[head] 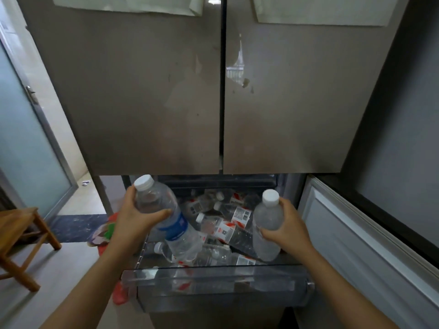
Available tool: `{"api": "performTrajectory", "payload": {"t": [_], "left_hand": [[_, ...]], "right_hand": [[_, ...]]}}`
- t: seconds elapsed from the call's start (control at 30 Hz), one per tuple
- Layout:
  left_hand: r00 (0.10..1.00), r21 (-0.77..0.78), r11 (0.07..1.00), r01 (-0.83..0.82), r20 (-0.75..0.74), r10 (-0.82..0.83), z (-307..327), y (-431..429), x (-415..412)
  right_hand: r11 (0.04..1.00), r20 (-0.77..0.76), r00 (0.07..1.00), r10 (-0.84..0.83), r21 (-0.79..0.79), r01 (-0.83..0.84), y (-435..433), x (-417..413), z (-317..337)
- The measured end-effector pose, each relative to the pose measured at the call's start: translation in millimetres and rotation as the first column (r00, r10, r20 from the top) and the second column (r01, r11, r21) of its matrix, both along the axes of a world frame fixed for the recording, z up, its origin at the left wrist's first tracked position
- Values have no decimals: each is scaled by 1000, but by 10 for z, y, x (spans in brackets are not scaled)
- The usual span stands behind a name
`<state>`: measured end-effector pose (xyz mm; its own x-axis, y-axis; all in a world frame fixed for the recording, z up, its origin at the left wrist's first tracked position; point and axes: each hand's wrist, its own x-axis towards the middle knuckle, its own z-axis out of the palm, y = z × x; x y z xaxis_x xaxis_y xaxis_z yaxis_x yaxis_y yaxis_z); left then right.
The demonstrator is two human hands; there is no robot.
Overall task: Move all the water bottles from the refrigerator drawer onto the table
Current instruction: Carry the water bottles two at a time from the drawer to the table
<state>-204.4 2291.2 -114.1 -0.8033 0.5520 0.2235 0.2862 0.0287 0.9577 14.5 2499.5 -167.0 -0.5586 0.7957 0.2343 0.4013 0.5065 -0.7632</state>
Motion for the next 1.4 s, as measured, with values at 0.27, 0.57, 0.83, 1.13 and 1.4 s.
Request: {"api": "performTrajectory", "payload": {"t": [0.27,0.57,0.83,1.13,1.4], "left_hand": [[974,131,966,-225,59,219,291,-698,-80],[768,77,765,-639,15,640,251,-2122,-69],[531,-189,504,-843,-137,836,-217,-3097,274],[398,-240,355,-904,-166,902,-441,-3437,702],[198,-181,188,-965,-41,979,-551,-3033,1241]], "right_hand": [[895,-186,883,431,-35,-444,-615,-639,971],[518,-127,529,839,-109,-848,-1670,-1648,905],[241,27,241,970,-201,-949,-2625,-2267,408],[130,148,94,985,-261,-956,-3028,-2550,48],[-50,176,-98,979,-260,-964,-2823,-2562,-29]]}}
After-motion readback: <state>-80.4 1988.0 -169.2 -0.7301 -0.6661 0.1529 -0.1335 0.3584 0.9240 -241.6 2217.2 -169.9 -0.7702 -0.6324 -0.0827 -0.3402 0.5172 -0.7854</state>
